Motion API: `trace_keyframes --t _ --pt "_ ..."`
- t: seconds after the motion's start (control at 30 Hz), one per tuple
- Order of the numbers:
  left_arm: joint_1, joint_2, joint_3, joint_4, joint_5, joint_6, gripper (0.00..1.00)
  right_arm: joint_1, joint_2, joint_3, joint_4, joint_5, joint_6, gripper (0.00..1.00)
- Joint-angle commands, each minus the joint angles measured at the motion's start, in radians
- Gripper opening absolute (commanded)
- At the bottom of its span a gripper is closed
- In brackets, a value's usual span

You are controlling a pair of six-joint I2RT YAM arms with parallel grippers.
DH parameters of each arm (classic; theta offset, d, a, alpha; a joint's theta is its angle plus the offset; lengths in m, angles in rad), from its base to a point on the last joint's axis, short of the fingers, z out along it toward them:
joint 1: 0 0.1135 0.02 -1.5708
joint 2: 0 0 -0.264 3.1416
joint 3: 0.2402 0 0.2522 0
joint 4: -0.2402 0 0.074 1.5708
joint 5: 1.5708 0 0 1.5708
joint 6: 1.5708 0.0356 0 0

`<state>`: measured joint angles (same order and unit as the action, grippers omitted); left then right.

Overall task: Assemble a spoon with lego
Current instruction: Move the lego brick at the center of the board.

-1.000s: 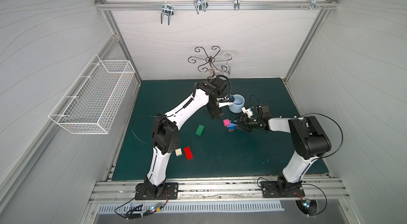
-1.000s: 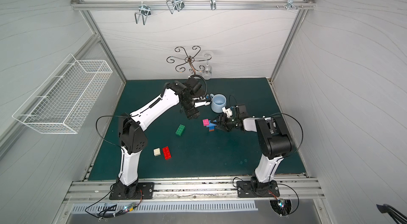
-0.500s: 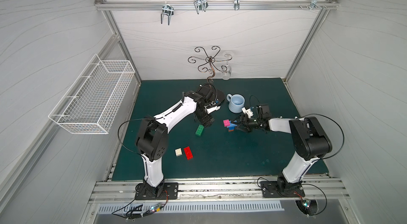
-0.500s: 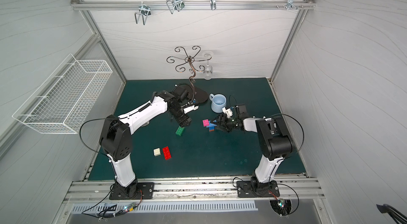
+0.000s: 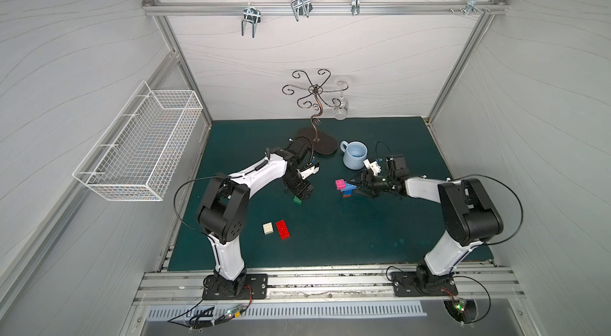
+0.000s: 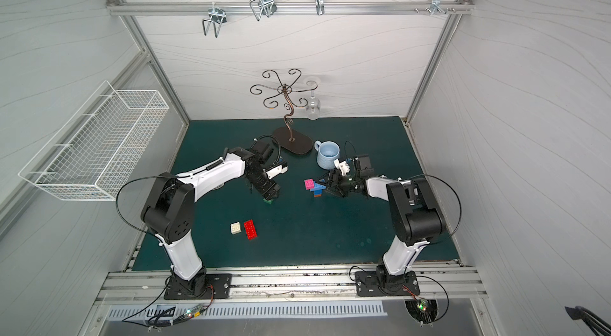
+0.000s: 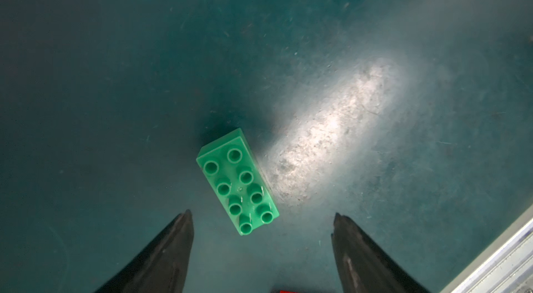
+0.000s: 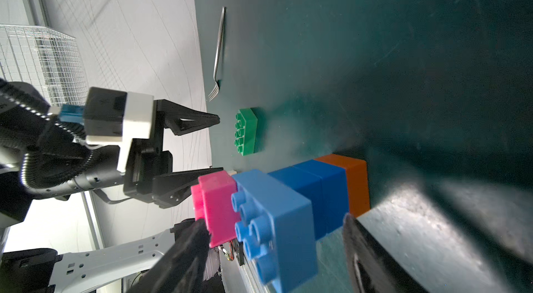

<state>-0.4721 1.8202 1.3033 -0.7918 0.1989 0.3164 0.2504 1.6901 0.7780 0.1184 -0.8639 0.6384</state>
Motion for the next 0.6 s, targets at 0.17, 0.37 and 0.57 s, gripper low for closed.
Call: trace_keyframes --t 0.17,0.37,0.57 --pt "0.039 -0.028 -0.076 0.058 0.016 -0.112 0.87 -0.014 -0.075 0.005 -0.072 0.015 -0.032 0.76" --pt "0.037 0.003 -0.072 0.070 0.142 -0.147 1.00 -0.017 -0.106 0.016 -0.112 0.029 -0.048 0.76" --pt "-0.016 0.018 -0.075 0.116 0.270 -0.213 1.00 -0.024 -0.164 0.036 -0.185 0.073 -0.082 0.76"
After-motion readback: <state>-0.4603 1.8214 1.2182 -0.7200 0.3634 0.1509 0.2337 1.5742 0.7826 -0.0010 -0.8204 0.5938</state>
